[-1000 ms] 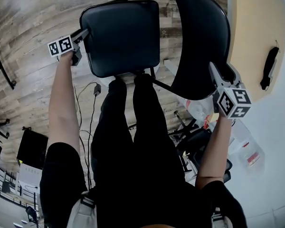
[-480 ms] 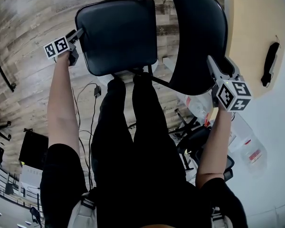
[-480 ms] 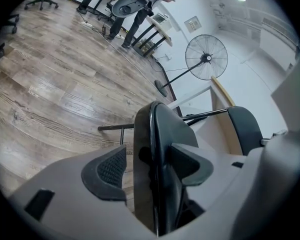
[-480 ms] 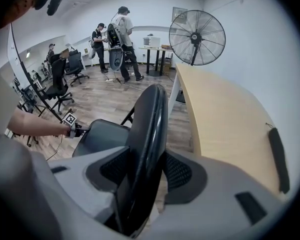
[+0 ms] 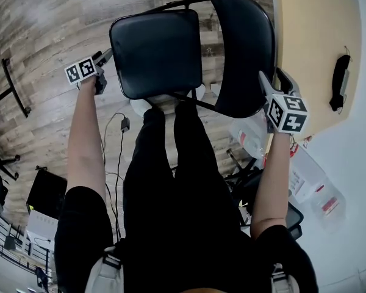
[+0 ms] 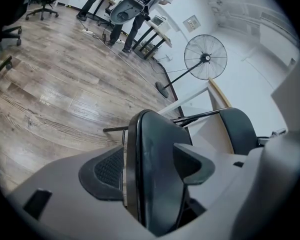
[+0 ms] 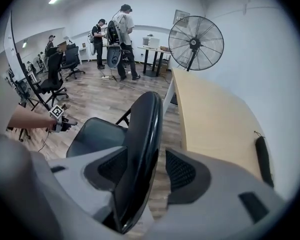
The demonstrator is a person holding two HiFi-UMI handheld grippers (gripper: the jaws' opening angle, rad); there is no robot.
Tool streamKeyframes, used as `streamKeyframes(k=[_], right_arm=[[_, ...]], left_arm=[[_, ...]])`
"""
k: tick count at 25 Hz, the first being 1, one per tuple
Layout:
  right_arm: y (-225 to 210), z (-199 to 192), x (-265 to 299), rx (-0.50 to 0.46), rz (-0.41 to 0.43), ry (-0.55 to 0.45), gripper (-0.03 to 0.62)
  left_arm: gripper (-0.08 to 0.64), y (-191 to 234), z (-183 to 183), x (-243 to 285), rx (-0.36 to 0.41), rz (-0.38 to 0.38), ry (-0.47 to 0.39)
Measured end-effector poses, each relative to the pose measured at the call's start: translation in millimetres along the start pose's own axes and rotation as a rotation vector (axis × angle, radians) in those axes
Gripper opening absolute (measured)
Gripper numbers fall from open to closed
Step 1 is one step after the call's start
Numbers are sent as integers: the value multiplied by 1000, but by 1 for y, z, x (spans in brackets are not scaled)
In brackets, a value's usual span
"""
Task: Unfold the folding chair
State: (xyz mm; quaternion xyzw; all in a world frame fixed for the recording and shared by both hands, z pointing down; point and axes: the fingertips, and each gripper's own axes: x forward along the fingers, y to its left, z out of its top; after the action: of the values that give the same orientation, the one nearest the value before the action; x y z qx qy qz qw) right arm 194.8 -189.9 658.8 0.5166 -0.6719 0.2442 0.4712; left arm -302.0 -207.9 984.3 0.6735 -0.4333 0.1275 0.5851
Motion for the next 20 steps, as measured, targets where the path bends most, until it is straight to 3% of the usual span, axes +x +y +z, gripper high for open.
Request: streamKeyframes(k=[7,10,13,20], right_arm=[[4,17,-48,-13,-38,-58,227],[26,36,-79,-38,-7,-121,227],[62,63,-110,-34,86,-224,227],[134,110,-176,43,411,-496,225]], left_arm=[[301,-44,6,-68,62,-15,-30],[302,-73,4,-100,96,-34,-31],[305,-106,2,-130,137,-45,-43],[305,-215,-13,-206,308,-92,-120]])
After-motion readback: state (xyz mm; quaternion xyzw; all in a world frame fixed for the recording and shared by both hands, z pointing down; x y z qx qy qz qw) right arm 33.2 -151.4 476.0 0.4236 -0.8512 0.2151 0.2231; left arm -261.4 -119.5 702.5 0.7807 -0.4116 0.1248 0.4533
